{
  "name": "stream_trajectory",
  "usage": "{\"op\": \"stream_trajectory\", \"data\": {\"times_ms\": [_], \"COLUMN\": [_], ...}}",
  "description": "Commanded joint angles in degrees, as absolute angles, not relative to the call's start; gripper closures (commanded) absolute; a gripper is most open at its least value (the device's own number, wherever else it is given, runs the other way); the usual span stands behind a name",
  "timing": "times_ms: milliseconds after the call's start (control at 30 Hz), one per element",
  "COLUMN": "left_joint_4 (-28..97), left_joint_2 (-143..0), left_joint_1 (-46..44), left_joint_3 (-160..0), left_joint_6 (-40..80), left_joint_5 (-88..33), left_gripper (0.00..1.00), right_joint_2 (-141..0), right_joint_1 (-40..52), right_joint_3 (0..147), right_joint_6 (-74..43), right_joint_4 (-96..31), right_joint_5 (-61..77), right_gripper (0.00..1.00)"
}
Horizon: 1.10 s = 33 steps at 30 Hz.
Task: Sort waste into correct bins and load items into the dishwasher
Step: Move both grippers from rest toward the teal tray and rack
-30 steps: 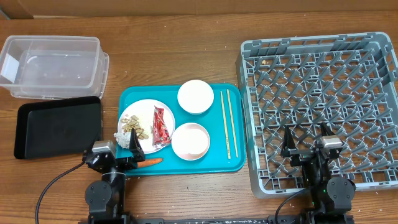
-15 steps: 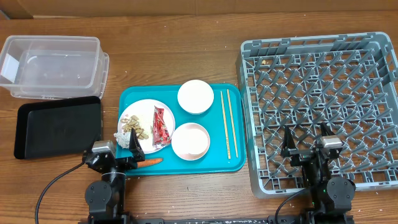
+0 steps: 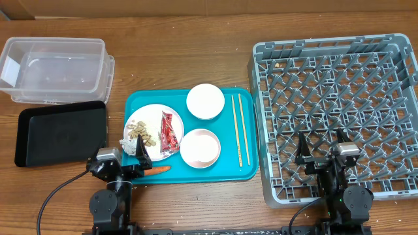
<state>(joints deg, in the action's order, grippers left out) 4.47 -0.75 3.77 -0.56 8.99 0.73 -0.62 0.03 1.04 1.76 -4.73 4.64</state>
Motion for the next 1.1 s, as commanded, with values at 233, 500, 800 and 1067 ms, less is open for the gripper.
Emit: {"op": "stream_trajectory", "data": {"times_ms": [233, 500, 800, 1067], "left_joint_4": [4.2, 4.2, 4.2, 3.3], "left_joint_2": [-0.3, -0.3, -0.3, -0.3], "left_joint_1": [3.7, 3.7, 3.7, 3.7], "left_joint_3": [-0.3, -0.3, -0.3, -0.3], "left_joint_6": [9.0, 9.0, 9.0, 7.9], "left_joint_5": [1.7, 1.9, 1.9, 3.0], "left_gripper": [0.0, 0.0, 0.0, 0.0], "right_joint_2": [-0.2, -0.2, -0.2, -0.2], "right_joint_1": [-0.1, -0.1, -0.1, -0.1], "right_joint_3": [0.5, 0.5, 0.5, 0.5], "right_joint_6": [2.2, 2.2, 2.2, -6.0], "right_joint_4": [-4.4, -4.4, -4.3, -4.5], "right_joint_5": [5.0, 5.0, 4.9, 1.4], "right_gripper": [0.0, 0.0, 0.0, 0.0]}}
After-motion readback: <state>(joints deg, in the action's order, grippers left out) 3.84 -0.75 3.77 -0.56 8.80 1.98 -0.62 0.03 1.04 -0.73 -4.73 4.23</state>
